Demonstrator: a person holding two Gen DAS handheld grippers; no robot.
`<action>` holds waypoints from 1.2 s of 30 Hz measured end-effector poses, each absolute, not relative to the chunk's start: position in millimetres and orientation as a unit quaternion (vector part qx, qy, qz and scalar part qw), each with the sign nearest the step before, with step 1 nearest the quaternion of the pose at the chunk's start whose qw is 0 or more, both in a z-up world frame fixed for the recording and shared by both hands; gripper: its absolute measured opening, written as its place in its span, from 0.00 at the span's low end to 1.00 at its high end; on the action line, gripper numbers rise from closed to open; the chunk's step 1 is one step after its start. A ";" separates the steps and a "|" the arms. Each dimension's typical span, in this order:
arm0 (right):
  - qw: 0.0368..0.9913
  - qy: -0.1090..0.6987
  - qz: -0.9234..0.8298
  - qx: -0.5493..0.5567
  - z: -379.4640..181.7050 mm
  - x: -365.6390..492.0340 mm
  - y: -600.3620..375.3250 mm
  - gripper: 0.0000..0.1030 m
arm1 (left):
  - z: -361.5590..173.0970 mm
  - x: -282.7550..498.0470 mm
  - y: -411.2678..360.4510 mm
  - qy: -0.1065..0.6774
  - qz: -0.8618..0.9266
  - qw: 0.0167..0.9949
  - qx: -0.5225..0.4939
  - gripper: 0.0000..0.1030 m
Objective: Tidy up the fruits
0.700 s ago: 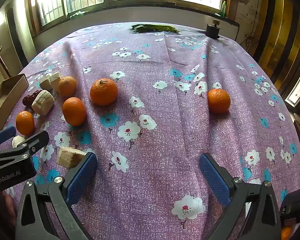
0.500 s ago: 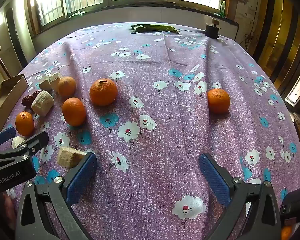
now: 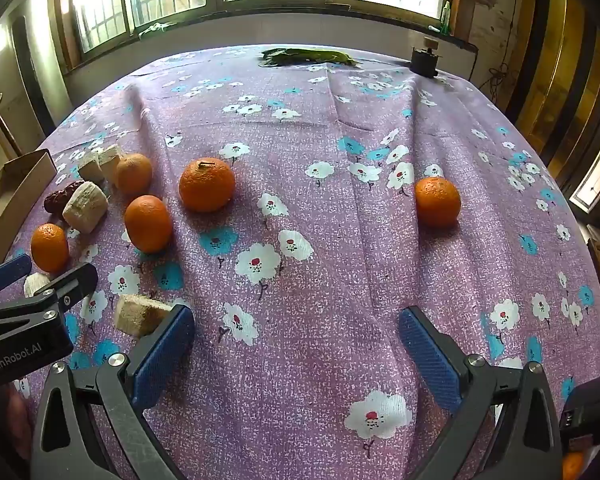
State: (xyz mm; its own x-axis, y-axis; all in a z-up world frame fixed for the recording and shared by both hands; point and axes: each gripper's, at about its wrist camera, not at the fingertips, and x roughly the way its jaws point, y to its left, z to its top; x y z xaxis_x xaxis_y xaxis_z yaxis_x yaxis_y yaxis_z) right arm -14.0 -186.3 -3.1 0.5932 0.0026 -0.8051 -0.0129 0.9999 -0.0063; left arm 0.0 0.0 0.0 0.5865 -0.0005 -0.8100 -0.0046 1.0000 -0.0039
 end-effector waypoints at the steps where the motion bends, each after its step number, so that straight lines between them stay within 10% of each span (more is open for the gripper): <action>1: 0.892 0.451 0.005 -0.005 -3.1 -13.8 -186.2 1.00 | 0.0 0.0 0.0 0.455 0.001 0.891 -0.003 1.00; 36: 0.926 0.367 0.072 0.055 46.0 -45.2 -202.9 1.00 | 43.9 -38.7 7.5 0.380 -0.054 0.923 0.012 1.00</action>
